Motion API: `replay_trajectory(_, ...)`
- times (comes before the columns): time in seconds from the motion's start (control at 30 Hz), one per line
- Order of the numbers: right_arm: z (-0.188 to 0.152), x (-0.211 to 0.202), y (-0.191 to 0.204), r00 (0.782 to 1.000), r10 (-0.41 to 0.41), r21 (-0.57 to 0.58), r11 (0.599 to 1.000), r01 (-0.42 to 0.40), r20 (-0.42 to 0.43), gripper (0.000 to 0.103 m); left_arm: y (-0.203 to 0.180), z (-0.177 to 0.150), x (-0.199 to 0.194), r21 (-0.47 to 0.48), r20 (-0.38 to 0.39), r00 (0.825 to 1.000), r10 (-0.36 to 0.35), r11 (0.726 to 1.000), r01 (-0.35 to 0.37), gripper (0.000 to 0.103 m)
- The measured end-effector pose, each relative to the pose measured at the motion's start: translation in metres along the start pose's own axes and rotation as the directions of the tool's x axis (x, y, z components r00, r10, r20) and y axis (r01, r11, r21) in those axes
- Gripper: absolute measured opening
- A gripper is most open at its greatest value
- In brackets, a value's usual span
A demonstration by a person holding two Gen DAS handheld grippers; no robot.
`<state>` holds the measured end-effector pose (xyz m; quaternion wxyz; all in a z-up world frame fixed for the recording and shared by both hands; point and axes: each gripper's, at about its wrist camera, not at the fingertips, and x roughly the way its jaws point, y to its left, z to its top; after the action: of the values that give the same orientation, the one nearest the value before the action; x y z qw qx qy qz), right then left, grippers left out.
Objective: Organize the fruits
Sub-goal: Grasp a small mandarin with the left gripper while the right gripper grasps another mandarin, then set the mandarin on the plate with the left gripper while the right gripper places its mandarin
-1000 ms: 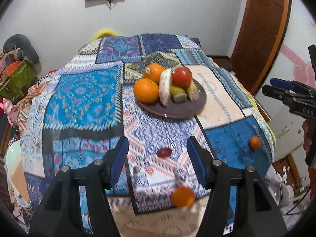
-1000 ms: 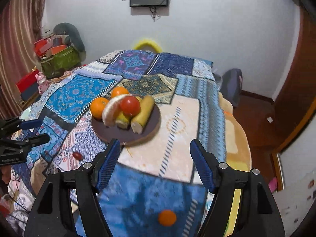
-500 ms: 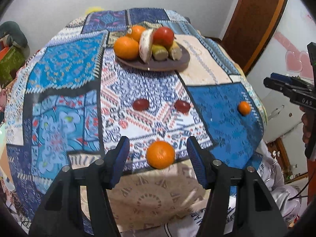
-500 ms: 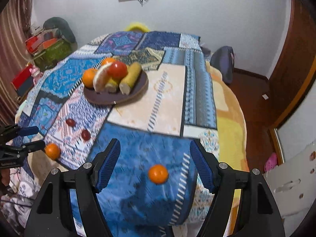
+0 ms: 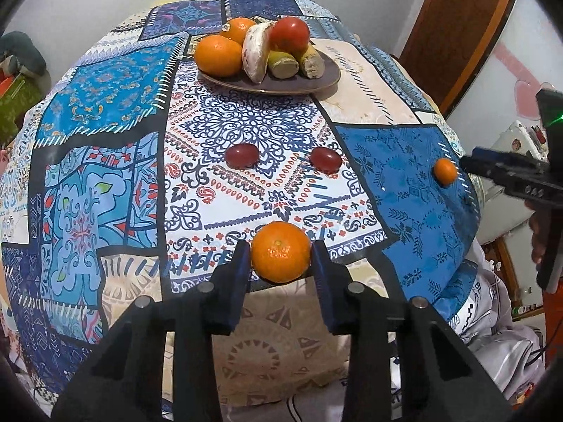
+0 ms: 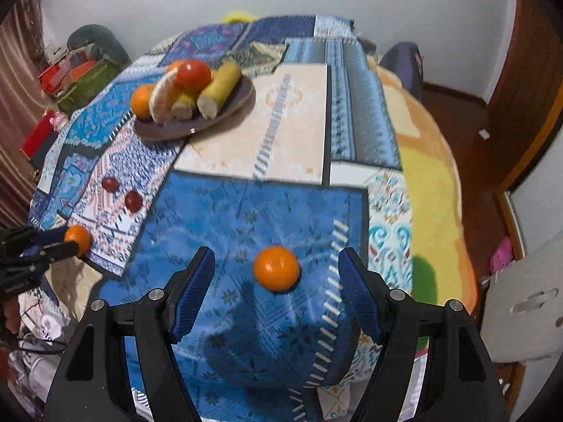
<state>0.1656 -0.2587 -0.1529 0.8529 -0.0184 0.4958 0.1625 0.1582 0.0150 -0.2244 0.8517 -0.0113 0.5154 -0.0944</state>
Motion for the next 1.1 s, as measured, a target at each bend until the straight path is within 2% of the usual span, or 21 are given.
replay_trajectory(0.07,-0.002,0.008,-0.002,1.0,0.009,0.009,1.0,-0.009,-0.023,0.06,0.001,0.001,-0.002,-0.003,0.006,1.0,0.005,1.0,-0.005,0.035)
replay_trajectory(0.2,-0.004,0.02,-0.004,0.998,0.025,0.016,1.0,-0.025,-0.054,0.056,0.004,0.005,-0.006,-0.009,0.024,1.0,0.014,1.0,-0.013,0.035)
replay_trajectory(0.3,-0.003,0.03,-0.005,0.996,0.024,0.006,1.0,-0.024,-0.083,0.05,0.004,0.008,-0.008,-0.013,0.034,0.999,0.017,1.0,-0.016,0.035)
replay_trajectory(0.43,-0.004,0.043,-0.003,0.993,0.029,-0.01,0.999,-0.031,-0.118,0.033,0.005,0.012,-0.01,-0.016,0.043,0.999,0.022,1.0,-0.021,0.035)
replay_trajectory(0.87,0.017,0.029,0.013,0.998,0.033,-0.056,0.998,-0.036,-0.044,0.032,0.016,0.038,-0.017,-0.03,0.091,0.995,0.032,0.999,-0.029,0.035)
replay_trajectory(1.1,0.043,0.014,0.029,0.999,0.037,-0.098,0.995,-0.033,0.034,0.032,0.02,0.059,-0.023,-0.039,0.13,0.991,0.036,0.999,-0.031,0.035)
